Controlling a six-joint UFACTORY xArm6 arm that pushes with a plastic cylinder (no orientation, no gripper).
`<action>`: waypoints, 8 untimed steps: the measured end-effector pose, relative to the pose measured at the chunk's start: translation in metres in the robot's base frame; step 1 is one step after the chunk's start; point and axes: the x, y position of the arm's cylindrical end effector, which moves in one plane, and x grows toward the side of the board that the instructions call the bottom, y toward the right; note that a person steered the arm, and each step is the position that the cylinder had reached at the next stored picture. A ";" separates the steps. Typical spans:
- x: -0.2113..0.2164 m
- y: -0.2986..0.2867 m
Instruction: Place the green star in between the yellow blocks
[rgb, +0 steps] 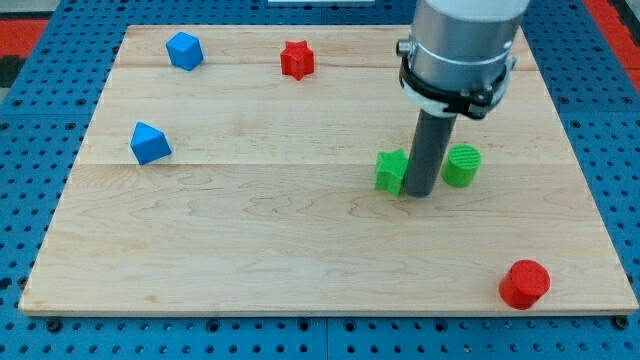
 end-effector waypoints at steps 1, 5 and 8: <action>-0.057 -0.030; -0.027 0.046; -0.010 0.010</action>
